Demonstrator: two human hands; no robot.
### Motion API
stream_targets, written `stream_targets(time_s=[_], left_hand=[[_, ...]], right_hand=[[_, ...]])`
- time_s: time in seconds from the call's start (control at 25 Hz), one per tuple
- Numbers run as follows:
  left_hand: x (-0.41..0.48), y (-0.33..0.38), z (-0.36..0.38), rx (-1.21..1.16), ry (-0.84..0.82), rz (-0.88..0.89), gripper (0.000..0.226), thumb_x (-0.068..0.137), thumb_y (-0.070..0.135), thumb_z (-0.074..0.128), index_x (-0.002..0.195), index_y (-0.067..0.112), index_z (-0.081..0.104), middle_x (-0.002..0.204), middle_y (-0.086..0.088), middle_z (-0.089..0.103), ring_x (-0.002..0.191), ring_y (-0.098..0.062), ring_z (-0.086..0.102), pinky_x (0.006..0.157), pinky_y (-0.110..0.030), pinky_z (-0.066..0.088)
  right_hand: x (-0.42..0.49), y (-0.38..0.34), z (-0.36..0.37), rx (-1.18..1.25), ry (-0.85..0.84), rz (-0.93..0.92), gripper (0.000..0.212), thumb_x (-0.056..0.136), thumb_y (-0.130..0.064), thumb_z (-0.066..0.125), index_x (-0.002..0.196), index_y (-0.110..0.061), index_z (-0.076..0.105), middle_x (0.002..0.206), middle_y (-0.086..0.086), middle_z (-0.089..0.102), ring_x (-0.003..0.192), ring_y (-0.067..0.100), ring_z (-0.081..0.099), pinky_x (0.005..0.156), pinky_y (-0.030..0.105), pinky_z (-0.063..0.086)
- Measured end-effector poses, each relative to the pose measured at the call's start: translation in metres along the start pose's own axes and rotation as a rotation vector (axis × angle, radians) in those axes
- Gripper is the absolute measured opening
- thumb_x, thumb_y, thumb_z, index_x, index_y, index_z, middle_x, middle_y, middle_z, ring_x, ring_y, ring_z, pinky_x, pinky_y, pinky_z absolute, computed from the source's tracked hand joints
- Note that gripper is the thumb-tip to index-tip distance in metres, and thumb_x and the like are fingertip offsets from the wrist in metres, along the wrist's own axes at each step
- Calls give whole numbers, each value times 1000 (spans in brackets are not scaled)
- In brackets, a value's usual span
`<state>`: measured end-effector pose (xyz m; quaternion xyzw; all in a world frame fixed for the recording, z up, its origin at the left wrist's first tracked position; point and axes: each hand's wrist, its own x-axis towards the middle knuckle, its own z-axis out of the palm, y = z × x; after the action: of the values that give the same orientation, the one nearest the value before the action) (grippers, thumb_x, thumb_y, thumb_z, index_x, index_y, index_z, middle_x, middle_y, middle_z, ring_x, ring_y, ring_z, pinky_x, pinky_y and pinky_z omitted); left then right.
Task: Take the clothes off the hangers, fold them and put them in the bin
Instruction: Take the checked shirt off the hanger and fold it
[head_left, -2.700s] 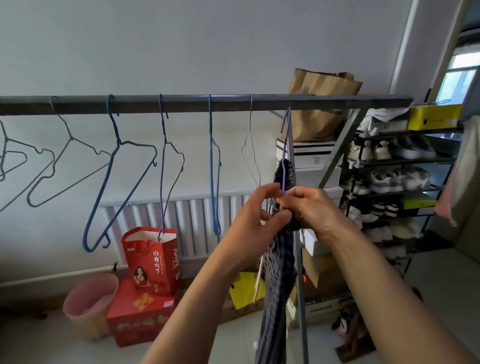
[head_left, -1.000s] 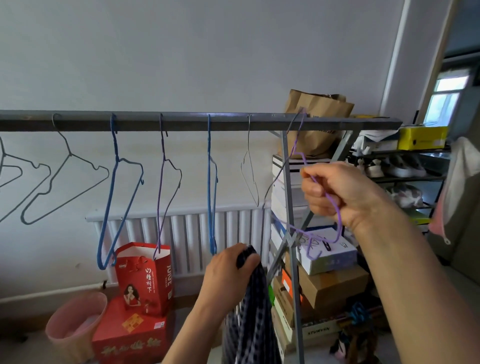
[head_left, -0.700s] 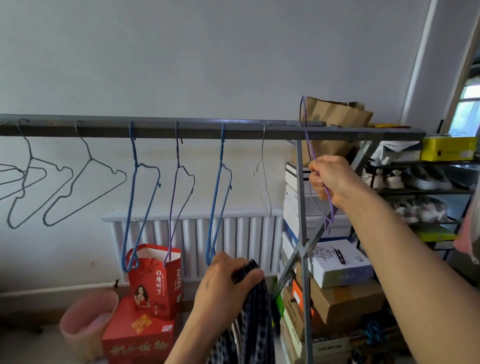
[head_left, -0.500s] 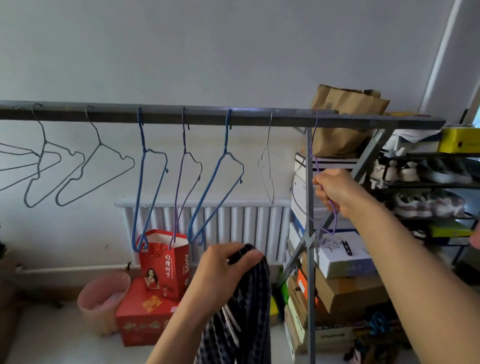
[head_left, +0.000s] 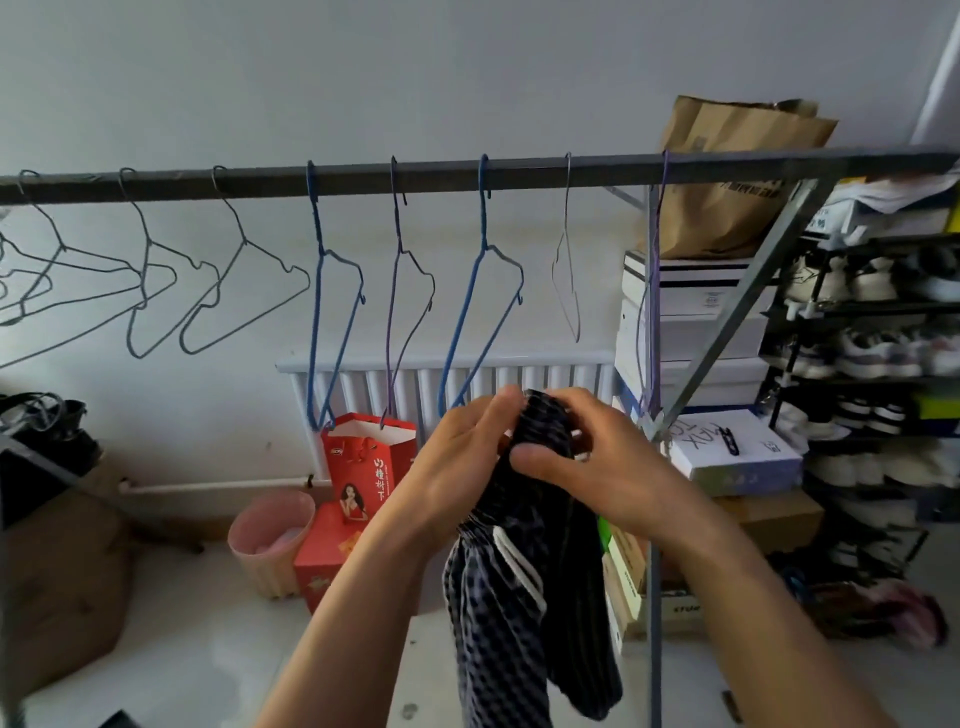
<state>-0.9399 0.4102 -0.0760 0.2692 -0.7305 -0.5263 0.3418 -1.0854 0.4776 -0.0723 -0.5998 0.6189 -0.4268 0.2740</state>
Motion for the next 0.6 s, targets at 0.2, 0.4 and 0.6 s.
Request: stream_targets(time_s=[0.2,0.4,0.6], left_hand=[[-13,-10,-17,-15,-14,65,49,97,55,35,114,16,60,94,-3,67,83,-15,65,77,-28,54],[-36,-69,-44,207,-193,6,38,92,55,52,101,20,64,92,1,67,89,-15,65,83,-38,53],[-33,-72,-82,694,66,163,13,91,39,57,91,30,66,81,11,66,75,-5,62,72,-36,55]], right_hand=[[6,-3,20,156,211,-77,9,94,-29,59,98,-24,65,89,-7,72,83,7,69,75,29,53],[6,-15,5,381,289,-118,26,98,-27,52,85,-8,63,79,12,60,76,27,60,75,41,47],[2,1,-8,300,422,-179,32,101,-28,46,81,-8,62,77,16,53,75,22,51,75,36,40]])
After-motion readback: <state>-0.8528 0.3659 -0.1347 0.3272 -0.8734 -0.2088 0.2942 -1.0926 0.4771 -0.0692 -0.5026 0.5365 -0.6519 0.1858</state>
